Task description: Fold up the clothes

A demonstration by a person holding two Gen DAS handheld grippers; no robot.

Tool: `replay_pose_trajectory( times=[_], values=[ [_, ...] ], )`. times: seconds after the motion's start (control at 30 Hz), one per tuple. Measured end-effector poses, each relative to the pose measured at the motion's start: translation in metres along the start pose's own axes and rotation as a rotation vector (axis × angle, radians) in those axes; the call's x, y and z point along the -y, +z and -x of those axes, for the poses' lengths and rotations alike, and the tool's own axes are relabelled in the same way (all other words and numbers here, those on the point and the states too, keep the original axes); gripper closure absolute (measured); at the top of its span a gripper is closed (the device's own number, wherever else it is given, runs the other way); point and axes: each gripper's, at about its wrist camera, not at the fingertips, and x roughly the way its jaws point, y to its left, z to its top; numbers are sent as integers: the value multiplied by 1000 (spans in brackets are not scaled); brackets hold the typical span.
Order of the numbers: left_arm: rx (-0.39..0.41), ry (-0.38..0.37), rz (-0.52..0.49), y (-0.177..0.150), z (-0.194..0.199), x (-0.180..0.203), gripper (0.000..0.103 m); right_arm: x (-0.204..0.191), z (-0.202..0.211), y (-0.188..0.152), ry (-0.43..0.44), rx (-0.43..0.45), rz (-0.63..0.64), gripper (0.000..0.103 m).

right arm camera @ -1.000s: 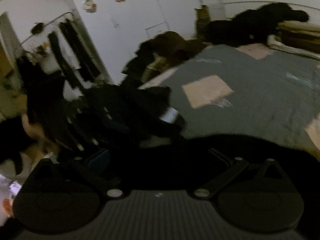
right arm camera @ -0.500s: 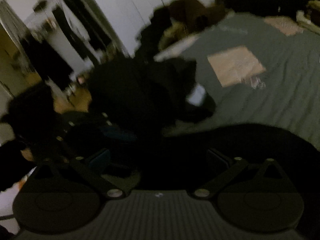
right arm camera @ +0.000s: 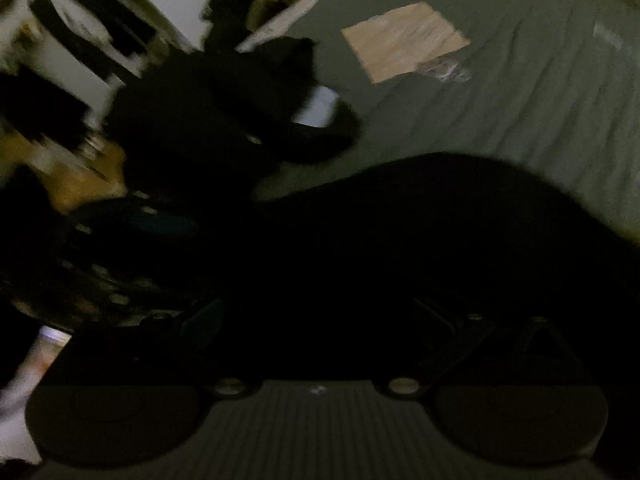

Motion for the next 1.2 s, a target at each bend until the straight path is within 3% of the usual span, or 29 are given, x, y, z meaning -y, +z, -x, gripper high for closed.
replay_pose_trajectory(
  times=[0.23, 0.33, 0.37, 0.4, 0.43, 0.47, 0.7, 0.93, 1.03, 1.1, 1.2],
  values=[
    [8, -4, 23, -4, -1, -1, 39, 29, -17, 7, 31, -39, -182, 4],
    [2, -3, 31, -7, 0, -3, 39, 27, -19, 6, 20, -42, -180, 30],
    [1, -2, 34, -8, 0, -4, 39, 26, -18, 5, 28, -40, -182, 50],
    [3, -3, 37, -8, 1, -4, 39, 26, -15, 5, 40, -33, -187, 80],
    [6, -3, 41, -8, 1, -5, 39, 27, -11, 6, 54, -24, -194, 92],
    [8, -3, 44, -8, 2, -5, 39, 27, -7, 6, 69, -15, -200, 98],
    [13, -13, 37, -5, 3, -4, 38, 22, 4, 2, -21, -27, -125, 97],
    [-5, -37, -21, -4, -12, 12, 33, 10, -16, -5, -129, -139, 30, 93],
    [-14, -49, -22, -8, -17, 16, 33, 14, -25, -4, -122, -120, 4, 80],
    [-25, -51, -24, -11, -20, 18, 33, 17, -29, -3, -101, -83, -28, 63],
    [-35, -52, -25, -15, -21, 20, 33, 18, -40, -3, -141, -66, -35, 53]
  ],
)
